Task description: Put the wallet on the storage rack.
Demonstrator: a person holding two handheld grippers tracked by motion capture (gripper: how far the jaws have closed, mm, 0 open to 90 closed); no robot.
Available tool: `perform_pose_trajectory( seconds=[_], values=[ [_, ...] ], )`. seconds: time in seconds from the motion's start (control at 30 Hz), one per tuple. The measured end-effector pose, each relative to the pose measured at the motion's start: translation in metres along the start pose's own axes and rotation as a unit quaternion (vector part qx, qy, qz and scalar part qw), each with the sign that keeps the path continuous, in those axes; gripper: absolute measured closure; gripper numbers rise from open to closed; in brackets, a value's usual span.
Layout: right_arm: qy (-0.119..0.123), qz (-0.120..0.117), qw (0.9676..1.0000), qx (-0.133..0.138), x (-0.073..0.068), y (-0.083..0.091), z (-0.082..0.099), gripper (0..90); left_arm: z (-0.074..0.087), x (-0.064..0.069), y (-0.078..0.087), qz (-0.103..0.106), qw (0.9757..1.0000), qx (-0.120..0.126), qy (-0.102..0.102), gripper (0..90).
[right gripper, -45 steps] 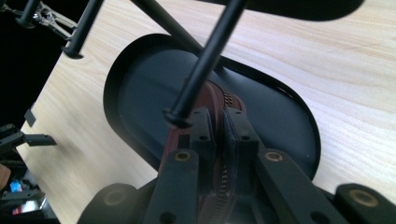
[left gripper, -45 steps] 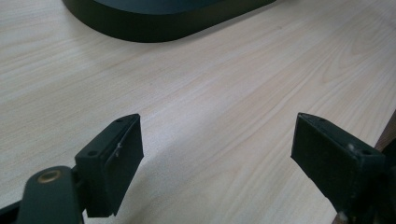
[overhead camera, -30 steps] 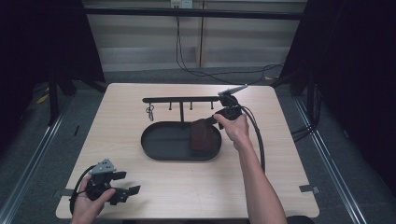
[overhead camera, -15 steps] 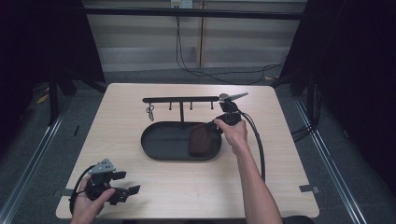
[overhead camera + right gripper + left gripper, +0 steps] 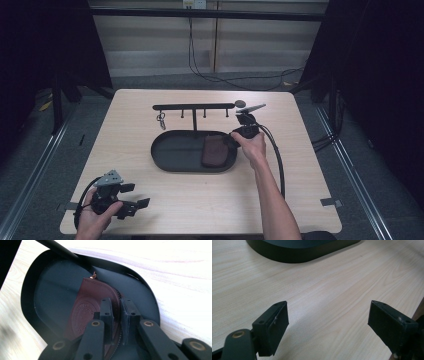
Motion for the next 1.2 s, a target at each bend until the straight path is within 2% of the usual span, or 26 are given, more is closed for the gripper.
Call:
perform_pose_trajectory(
  seconds=[0.27, 0.43, 0.57, 0.63, 0.77, 0.97, 1.03, 1.1, 1.2],
  values=[
    [0.002, 0.015, 0.9999, -0.007, 0.002, 0.001, 0.003, 79.3, 0.0, 0.0, 0.0, 0.001, 1.0, -0.001, -0.002, 16.6],
    [0.005, 0.017, 0.9998, 0.013, 0.001, 0.003, 0.003, 77.6, 0.0, 0.0, 0.001, 0.001, 1.0, -0.002, -0.003, 16.6],
    [0.008, 0.017, 0.9998, 0.005, 0.001, 0.005, 0.006, 76.9, 0.0, 0.0, 0.0, -0.001, 1.0, -0.001, -0.001, 16.6],
    [0.01, 0.017, 0.9997, 0.016, 0.002, 0.007, 0.005, 73.7, 0.0, 0.0, 0.0, -0.001, 1.0, -0.002, -0.002, 16.6],
    [0.015, 0.02, 0.9994, 0.024, 0.001, 0.01, 0.005, 60.6, 0.0, 0.0, 0.0, -0.002, 1.0, -0.001, 0.0, 16.6],
    [0.038, 0.02, 0.9982, 0.042, -0.003, 0.013, 0.003, 33.5, 0.0, 0.0, 0.0, -0.001, 1.0, 0.0, 0.001, 16.6],
    [0.044, 0.017, 0.9977, 0.048, -0.005, 0.015, 0.003, 29.0, 0.0, -0.001, 0.0, -0.003, 1.0, -0.001, 0.001, 16.6],
    [0.043, 0.018, 0.9979, 0.046, -0.006, 0.017, 0.004, 19.8, 0.0, -0.001, 0.0, -0.003, 1.0, -0.001, 0.001, 16.6],
    [0.042, 0.017, 0.9979, 0.046, -0.006, 0.019, 0.005, 15.4, 0.0, -0.002, 0.0, -0.004, 1.0, -0.001, 0.001, 16.6]
  ],
)
Point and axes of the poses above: each handheld gripper's, and its own axes: y roughly backward along the jaws, z roughly out of its underside, x roughly to its right, the point moved 5 cm from there along -y, roughly forward along the jaws, and after that the axes turned 1 degree about z, right-handed, at the moved point
